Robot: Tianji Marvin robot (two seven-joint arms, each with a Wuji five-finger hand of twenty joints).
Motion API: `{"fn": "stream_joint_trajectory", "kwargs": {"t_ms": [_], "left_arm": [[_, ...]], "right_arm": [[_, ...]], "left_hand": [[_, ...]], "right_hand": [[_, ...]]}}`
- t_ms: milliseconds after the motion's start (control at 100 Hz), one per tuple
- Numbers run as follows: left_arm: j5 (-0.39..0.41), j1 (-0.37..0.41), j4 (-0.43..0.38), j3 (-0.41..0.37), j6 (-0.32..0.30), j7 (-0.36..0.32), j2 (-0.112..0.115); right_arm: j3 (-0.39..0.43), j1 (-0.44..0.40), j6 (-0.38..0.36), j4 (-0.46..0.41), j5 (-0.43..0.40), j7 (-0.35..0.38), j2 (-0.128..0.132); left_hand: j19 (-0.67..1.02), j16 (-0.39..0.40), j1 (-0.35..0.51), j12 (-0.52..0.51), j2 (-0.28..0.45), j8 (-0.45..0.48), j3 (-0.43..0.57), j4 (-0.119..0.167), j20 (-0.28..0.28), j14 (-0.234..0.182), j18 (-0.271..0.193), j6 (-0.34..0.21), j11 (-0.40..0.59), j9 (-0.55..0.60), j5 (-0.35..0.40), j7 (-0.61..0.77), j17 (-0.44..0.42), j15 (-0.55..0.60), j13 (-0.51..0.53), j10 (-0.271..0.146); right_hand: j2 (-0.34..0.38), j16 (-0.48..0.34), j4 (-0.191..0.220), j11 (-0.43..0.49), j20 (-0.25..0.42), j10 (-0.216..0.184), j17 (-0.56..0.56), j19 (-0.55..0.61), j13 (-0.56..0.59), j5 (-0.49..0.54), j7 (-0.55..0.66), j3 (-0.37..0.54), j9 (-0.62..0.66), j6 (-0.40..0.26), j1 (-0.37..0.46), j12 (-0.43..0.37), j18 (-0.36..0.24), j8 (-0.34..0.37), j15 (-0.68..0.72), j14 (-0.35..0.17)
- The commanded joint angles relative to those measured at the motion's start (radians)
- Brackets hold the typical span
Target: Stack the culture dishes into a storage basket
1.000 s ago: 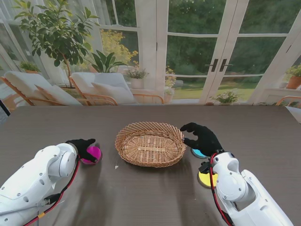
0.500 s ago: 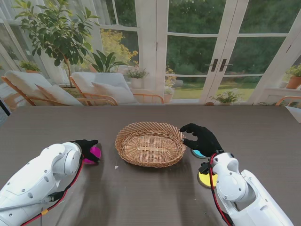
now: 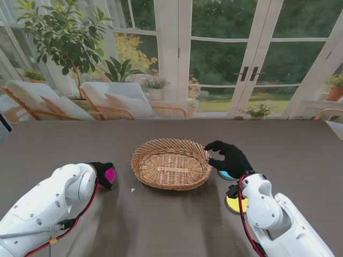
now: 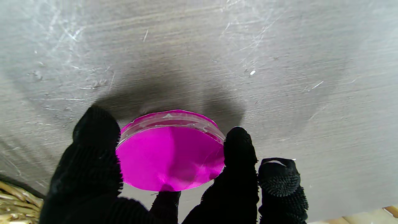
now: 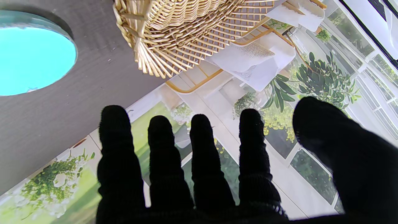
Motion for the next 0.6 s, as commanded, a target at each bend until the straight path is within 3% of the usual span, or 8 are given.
{"fn": "stream_joint_trajectory", "kwargs": {"t_ms": [0,160,170,180,190,230,350,590], "left_arm": [[-0.002,-0.002,0.005,0.007,0.008,-0.025,-0.002],[0.001,-0.005,0.012,0.027,0.023,-0.020,-0.002],[0.002,-0.005,0.013,0.028,0.024,-0.019,-0.002],[0.002,-0.005,0.013,0.029,0.024,-0.018,-0.002],[0.003,-0.005,0.014,0.030,0.025,-0.017,-0.002],[0.006,-0.005,0.016,0.034,0.027,-0.011,-0.002],[0.004,-0.006,0.023,0.047,0.036,0.010,-0.004],[0.016,0.023,0.026,0.038,0.046,0.099,-0.016]], "right_arm": [[-0.004,-0.003,-0.001,-0.001,-0.004,0.015,-0.001],[-0.004,-0.002,-0.002,0.001,-0.006,0.018,0.000],[-0.004,-0.002,-0.002,0.001,-0.006,0.018,0.000],[-0.004,-0.002,-0.002,0.001,-0.006,0.018,0.000],[-0.005,-0.002,-0.002,0.001,-0.006,0.018,0.000],[-0.005,-0.002,-0.002,0.001,-0.007,0.018,0.000],[-0.006,-0.002,-0.002,0.001,-0.007,0.018,0.000],[-0.007,-0.002,-0.002,0.002,-0.006,0.018,0.000]], "left_hand": [[0.084,0.021,0.025,0.041,-0.054,0.004,0.113,0.021,-0.010,-0.025,0.011,-0.001,0.027,0.056,-0.020,0.009,0.032,0.061,0.045,0.011],[0.130,0.029,0.043,0.106,-0.102,-0.002,0.293,0.012,-0.048,-0.072,0.000,-0.001,0.065,0.127,0.001,0.011,0.098,0.151,0.114,0.006],[0.130,0.029,0.043,0.106,-0.102,-0.002,0.293,0.012,-0.048,-0.072,0.000,-0.001,0.065,0.127,0.001,0.011,0.098,0.151,0.114,0.006],[0.135,0.027,0.042,0.111,-0.036,-0.003,0.192,-0.001,-0.054,-0.075,-0.001,-0.001,0.066,0.131,0.003,0.011,0.102,0.157,0.119,0.005],[0.145,0.023,0.082,0.121,-0.081,-0.004,0.221,0.016,-0.067,-0.081,-0.003,-0.002,0.069,0.142,0.008,0.012,0.112,0.168,0.129,0.005],[0.163,0.021,0.063,0.137,-0.118,-0.005,0.353,0.011,-0.082,-0.094,-0.005,-0.002,0.081,0.168,0.019,0.013,0.137,0.192,0.156,0.001],[0.213,-0.001,0.085,0.181,-0.149,0.013,0.471,0.002,-0.137,-0.116,-0.015,0.000,0.116,0.246,0.082,0.028,0.200,0.232,0.224,-0.020],[0.319,-0.044,0.113,0.233,-0.179,0.140,0.555,-0.009,-0.277,-0.156,-0.044,-0.026,0.180,0.376,0.254,0.135,0.324,0.281,0.354,-0.075]], "right_hand": [[0.003,0.006,0.002,-0.012,0.043,0.018,-0.239,-0.030,0.003,-0.009,-0.009,-0.065,-0.023,-0.023,-0.014,-0.014,0.006,0.010,-0.006,0.008],[-0.004,0.007,0.000,-0.011,0.045,0.017,-0.236,-0.028,0.005,-0.009,-0.008,-0.065,-0.026,-0.023,-0.011,-0.013,0.006,0.011,-0.005,0.009],[-0.003,0.007,0.000,-0.011,0.045,0.018,-0.235,-0.028,0.006,-0.009,-0.008,-0.065,-0.026,-0.024,-0.011,-0.013,0.006,0.011,-0.004,0.010],[-0.003,0.008,0.000,-0.011,0.045,0.018,-0.235,-0.028,0.006,-0.009,-0.008,-0.065,-0.026,-0.024,-0.011,-0.013,0.006,0.011,-0.004,0.010],[-0.004,0.008,0.000,-0.011,0.046,0.018,-0.235,-0.027,0.006,-0.009,-0.008,-0.065,-0.025,-0.023,-0.010,-0.013,0.006,0.011,-0.004,0.011],[-0.006,0.008,0.000,-0.011,0.046,0.018,-0.234,-0.027,0.007,-0.009,-0.008,-0.066,-0.026,-0.023,-0.010,-0.013,0.007,0.011,-0.002,0.010],[-0.007,0.010,-0.001,-0.010,0.048,0.018,-0.232,-0.025,0.008,-0.009,-0.007,-0.065,-0.026,-0.023,-0.009,-0.013,0.008,0.011,0.000,0.011],[-0.007,0.012,-0.002,-0.010,0.051,0.019,-0.231,-0.023,0.008,-0.008,-0.006,-0.065,-0.026,-0.022,-0.008,-0.013,0.009,0.012,0.003,0.012]]}}
